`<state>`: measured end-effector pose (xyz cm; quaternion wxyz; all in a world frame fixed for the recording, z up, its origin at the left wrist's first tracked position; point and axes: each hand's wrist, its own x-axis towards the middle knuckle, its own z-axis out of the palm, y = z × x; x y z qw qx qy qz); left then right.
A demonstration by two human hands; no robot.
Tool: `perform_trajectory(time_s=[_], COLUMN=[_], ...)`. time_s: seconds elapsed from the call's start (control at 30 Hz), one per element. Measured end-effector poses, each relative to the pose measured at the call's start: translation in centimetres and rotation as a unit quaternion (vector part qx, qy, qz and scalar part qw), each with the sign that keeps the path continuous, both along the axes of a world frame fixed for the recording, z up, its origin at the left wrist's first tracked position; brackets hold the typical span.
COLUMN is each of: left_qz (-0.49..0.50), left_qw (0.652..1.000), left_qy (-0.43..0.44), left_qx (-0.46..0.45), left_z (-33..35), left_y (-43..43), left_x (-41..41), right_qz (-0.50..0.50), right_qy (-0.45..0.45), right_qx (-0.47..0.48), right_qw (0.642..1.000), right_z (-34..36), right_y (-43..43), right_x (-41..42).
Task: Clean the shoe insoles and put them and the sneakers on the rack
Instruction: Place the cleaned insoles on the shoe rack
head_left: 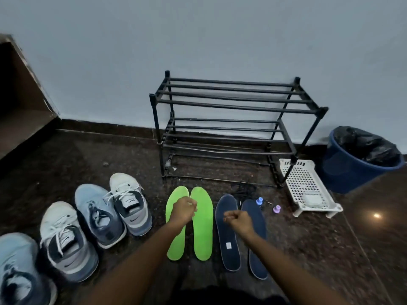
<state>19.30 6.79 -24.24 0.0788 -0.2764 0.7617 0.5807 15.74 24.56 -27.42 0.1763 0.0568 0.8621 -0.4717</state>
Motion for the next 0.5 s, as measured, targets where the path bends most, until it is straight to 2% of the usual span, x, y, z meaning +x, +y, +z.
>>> perform_trajectory(time_s=[0.2,0.43,0.5], left_qz=[0.018,0.054,0.062], left_qw=[0.997,0.983,0.971], left_qy=[-0.079,-0.111,-0.129], left_qx=[-0.022,-0.134,-0.19], left_z=[-10.6,-16.5,-16.7], left_y=[-2.7,-4.3,-4.6], left_x=[-0.8,-1.3,-1.3], right_qz=[-0.002,-0.042,-0.038], right_qy=[-0.078,-0.086,-0.086], right_qx=[0.019,0.077,0.08], right_qw=[0.997,0.993,0.992], right_z=[-9.2,-13.6,-14.2], right_y=[-2.7,-4.7,-5.2], right_x=[-1.0,-1.5,-1.6])
